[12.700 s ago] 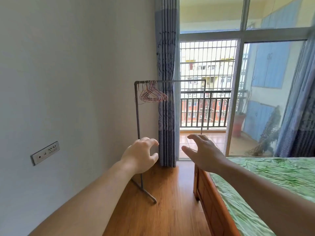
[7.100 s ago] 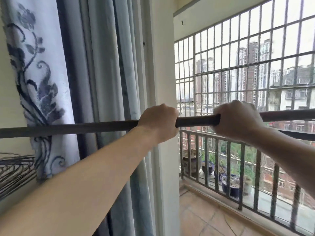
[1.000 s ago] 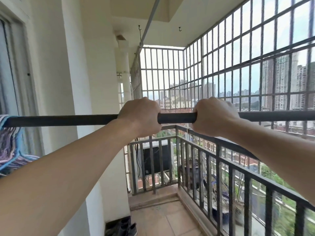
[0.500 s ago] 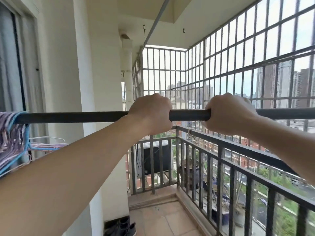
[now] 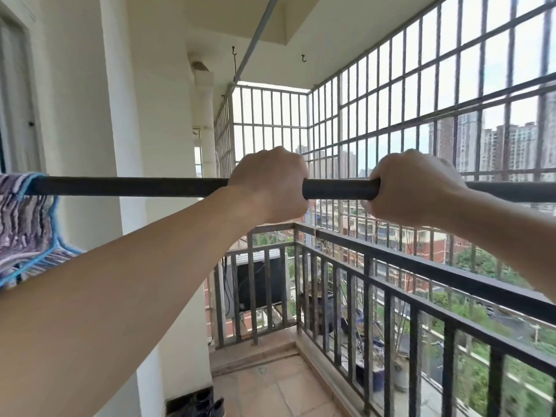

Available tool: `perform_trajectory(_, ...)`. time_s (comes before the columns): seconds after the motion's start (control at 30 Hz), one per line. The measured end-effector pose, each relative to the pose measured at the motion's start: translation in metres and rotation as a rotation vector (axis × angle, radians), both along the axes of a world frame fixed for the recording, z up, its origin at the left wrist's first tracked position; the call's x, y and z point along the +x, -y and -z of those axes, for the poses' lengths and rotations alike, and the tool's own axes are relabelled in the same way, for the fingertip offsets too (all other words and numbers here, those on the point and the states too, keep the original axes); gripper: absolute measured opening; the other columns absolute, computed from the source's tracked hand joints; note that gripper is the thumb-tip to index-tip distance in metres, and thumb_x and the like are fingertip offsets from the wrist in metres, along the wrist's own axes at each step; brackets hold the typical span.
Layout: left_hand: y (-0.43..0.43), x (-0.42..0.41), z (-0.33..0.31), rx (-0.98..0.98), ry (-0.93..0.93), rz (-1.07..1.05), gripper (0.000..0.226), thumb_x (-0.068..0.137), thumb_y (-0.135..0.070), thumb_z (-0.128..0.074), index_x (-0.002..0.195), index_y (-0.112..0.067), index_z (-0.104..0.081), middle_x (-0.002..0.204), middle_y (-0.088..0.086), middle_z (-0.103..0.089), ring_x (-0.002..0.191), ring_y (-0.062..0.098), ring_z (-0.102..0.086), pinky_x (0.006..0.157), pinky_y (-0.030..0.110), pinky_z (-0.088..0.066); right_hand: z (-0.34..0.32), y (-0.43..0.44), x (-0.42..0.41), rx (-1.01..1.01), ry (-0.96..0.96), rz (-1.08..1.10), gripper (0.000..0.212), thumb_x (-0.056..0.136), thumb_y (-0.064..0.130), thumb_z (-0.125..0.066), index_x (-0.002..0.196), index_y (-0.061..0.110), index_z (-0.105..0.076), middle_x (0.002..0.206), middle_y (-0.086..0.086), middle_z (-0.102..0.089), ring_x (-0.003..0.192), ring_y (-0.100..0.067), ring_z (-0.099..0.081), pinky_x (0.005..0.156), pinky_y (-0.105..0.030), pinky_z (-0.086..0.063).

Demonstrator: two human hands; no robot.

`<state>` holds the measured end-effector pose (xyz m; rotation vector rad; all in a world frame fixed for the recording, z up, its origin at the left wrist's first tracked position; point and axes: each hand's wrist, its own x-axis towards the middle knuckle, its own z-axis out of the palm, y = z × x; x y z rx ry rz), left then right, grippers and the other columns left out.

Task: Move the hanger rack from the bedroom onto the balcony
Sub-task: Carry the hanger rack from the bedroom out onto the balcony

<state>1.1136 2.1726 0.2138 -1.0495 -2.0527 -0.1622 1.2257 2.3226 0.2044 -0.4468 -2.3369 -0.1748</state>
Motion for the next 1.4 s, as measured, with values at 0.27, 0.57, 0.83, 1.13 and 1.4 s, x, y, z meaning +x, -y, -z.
perform_trajectory(0.27, -0.004, -0.011, 0.004, -0.005, 0.0, -0.023, 0.007, 0.076, -0.026, -0.064, 0.08, -0.022, -0.069, 0.062, -0.006, -0.057, 0.061, 0.016, -0.058, 0.053, 0.026, -0.041, 0.001, -0.006, -0.01, 0.017, 0.015, -0.032, 0.009, 0.074, 0.017, -0.06, 0.065, 0.019, -0.063, 0.047, 0.004, -0.055, 0.046, -0.014, -0.056, 0.057, -0.03, -0.055)
perform_trajectory(0.57, 0.026, -0.044, 0.016, -0.026, 0.096, -0.117, 0.01, 0.074, -0.022, -0.06, 0.065, -0.025, -0.058, 0.06, -0.005, -0.056, 0.056, 0.015, -0.054, 0.047, 0.025, -0.034, 0.008, 0.02, -0.056, 0.03, 0.072, -0.094, 0.01, 0.075, 0.018, -0.058, 0.066, 0.018, -0.06, 0.049, 0.006, -0.054, 0.048, -0.01, -0.054, 0.063, -0.029, -0.047)
perform_trajectory(0.83, 0.056, -0.07, 0.013, 0.014, 0.089, -0.11, 0.011, 0.076, -0.022, -0.058, 0.067, -0.024, -0.064, 0.057, -0.006, -0.055, 0.053, 0.01, -0.049, 0.046, 0.023, -0.029, 0.001, 0.049, -0.08, 0.053, 0.07, -0.098, 0.01, 0.078, 0.017, -0.059, 0.068, 0.018, -0.059, 0.054, 0.005, -0.056, 0.052, -0.009, -0.053, 0.067, -0.029, -0.039)
perform_trajectory(1.13, 0.053, -0.071, 0.016, 0.011, 0.079, -0.039, 0.021, 0.074, -0.022, -0.06, 0.055, -0.024, -0.052, 0.054, -0.005, -0.054, 0.053, 0.016, -0.055, 0.048, 0.025, -0.035, 0.0, 0.055, -0.068, 0.043, 0.162, -0.017, 0.019, 0.08, 0.022, -0.061, 0.064, 0.019, -0.053, 0.053, 0.004, -0.052, 0.048, -0.011, -0.049, 0.059, -0.027, -0.04)
perform_trajectory(1.4, 0.025, -0.057, 0.02, 0.01, 0.146, 0.075, 0.01, 0.076, -0.021, -0.061, 0.066, -0.021, -0.064, 0.057, -0.004, -0.056, 0.054, 0.012, -0.055, 0.046, 0.023, -0.035, 0.005, 0.039, -0.041, 0.049, 0.13, 0.061, 0.02, 0.077, 0.02, -0.062, 0.059, 0.016, -0.054, 0.048, 0.002, -0.051, 0.047, -0.014, -0.051, 0.07, -0.034, -0.049)
